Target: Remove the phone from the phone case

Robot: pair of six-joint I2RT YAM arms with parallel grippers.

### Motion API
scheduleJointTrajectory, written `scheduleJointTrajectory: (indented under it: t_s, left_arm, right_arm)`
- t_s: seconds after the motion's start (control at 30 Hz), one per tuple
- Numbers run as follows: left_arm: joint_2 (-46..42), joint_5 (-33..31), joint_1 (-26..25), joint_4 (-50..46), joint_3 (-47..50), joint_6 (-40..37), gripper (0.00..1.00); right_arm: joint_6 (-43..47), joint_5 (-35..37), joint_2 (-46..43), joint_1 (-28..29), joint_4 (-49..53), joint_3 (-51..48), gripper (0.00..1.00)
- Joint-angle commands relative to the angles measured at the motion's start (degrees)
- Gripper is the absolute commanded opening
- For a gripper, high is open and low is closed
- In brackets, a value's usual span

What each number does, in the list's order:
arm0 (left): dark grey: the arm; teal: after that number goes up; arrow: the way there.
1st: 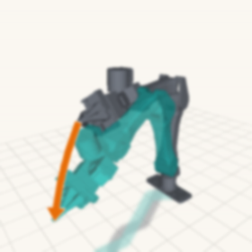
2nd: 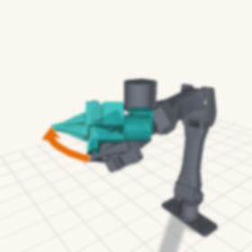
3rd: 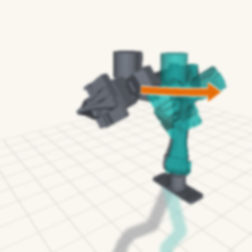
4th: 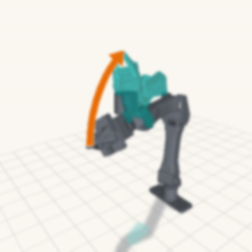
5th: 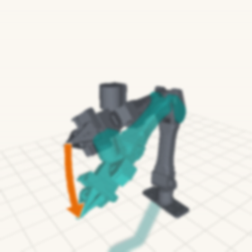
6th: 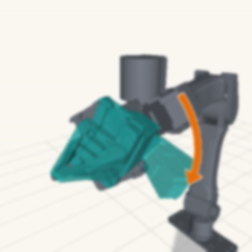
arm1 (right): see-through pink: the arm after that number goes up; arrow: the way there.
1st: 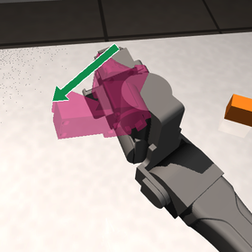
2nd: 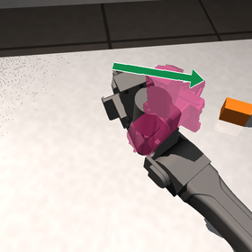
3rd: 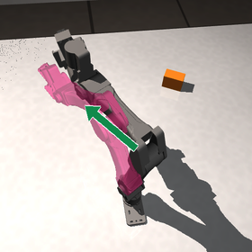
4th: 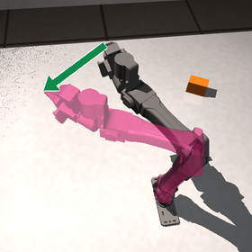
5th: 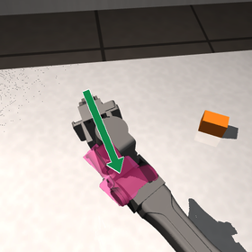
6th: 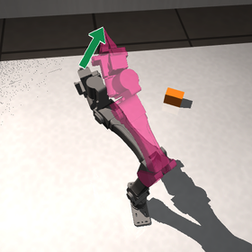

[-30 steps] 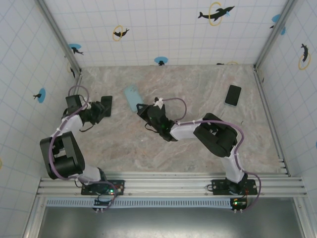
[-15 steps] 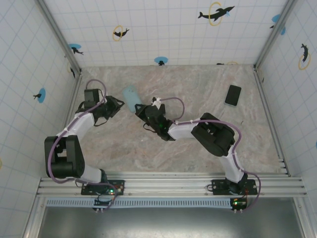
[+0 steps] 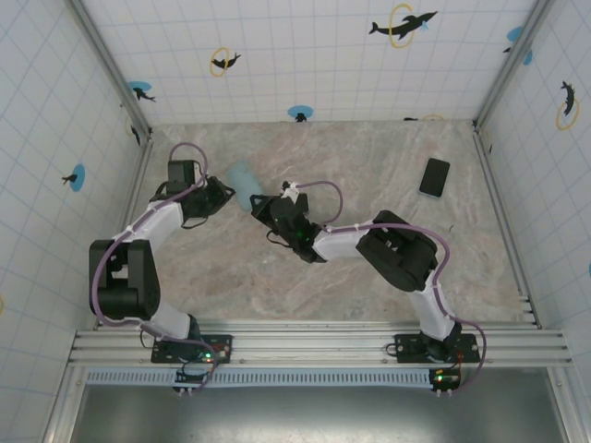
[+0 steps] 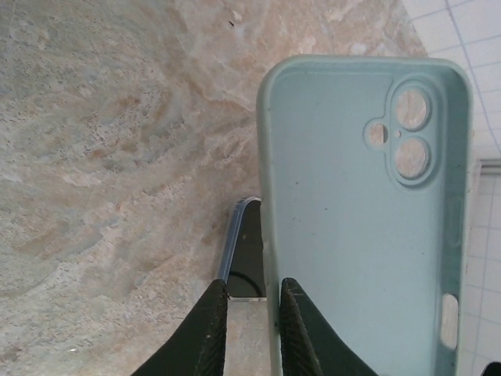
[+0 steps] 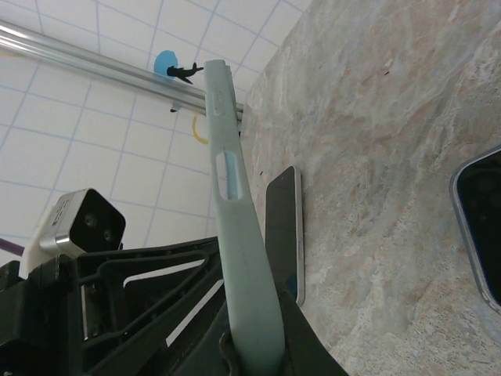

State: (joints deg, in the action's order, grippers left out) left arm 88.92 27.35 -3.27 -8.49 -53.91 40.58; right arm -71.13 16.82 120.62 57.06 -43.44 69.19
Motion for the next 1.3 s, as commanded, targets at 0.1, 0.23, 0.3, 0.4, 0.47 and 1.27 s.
scheduleJointTrajectory:
  t_s: [0.1,0.23,0.3,0.4,0.47,1.27]
  left_arm:
    - [1.9,-1.4,-0.9,-1.8,-4.5,-1.6,0.15]
    - [2.4,-1.6,-1.1,-3.1,-5.4,-2.7,0.07]
    - [2.8,-1.3,-1.0,-3.3,-5.9,-2.9,0.06]
    - [3.5,-1.5,-1.2,-4.6,-7.0,-4.0,0.04]
    - [3.6,-1.8,-1.5,-5.0,-7.5,-4.3,0.00]
    - [17.5,-23.5,0.0,-22.9,-26.0,-34.7,0.00]
  right_arm:
    - [0.7,0.2,0.3,0.5,-2.3,2.0,0.00]
    - [1.0,-0.2,0.3,0.6,-2.8,1.9,0.00]
    - [1.0,-0.5,0.3,0.6,-3.3,1.8,0.00]
    - [0.8,-0.7,0.3,0.6,-3.8,1.7,0.00]
    - [1.0,-0.9,0.2,0.6,-3.9,1.7,0.00]
    - [7.3,-3.8,-8.3,-2.9,-0.7,-7.0,0.74]
